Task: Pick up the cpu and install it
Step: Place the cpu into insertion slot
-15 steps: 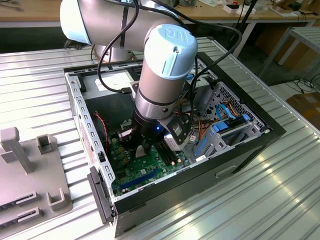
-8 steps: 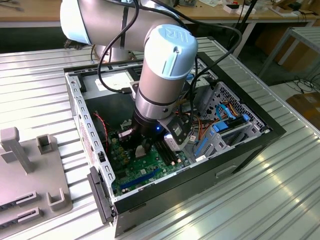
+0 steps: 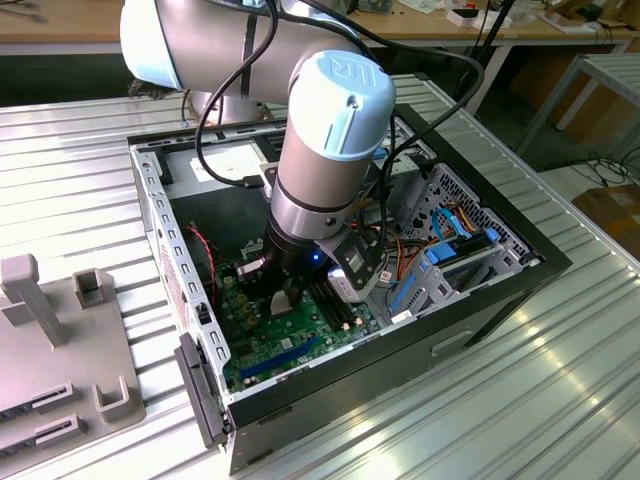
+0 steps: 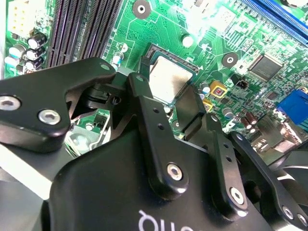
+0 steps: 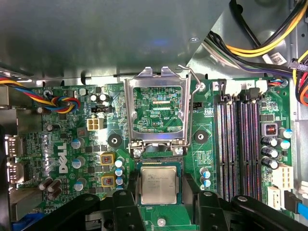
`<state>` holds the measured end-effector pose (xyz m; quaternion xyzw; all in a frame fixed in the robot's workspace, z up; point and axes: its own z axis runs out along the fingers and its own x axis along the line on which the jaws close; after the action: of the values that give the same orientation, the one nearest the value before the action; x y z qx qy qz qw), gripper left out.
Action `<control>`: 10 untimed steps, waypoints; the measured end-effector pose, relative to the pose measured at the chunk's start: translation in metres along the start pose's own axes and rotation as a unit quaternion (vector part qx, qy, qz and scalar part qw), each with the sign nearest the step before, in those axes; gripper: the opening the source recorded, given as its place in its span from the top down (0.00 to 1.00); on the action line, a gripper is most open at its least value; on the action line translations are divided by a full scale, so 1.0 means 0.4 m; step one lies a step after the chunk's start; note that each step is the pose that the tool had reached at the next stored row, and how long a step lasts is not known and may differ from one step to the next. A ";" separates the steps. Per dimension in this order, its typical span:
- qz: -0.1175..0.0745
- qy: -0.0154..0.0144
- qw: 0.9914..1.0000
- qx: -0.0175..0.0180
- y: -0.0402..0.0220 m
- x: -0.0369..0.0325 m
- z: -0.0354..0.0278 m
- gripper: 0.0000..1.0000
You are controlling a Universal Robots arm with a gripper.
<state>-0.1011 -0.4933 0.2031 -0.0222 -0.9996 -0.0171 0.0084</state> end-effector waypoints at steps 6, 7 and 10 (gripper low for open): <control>0.000 0.000 1.000 0.000 0.000 -0.002 0.000 0.62; 0.000 0.000 1.000 0.000 0.000 -0.002 0.000 0.62; 0.000 0.000 1.000 0.000 0.000 -0.003 0.000 0.62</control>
<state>-0.0997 -0.4933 0.2032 -0.0222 -0.9996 -0.0171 0.0084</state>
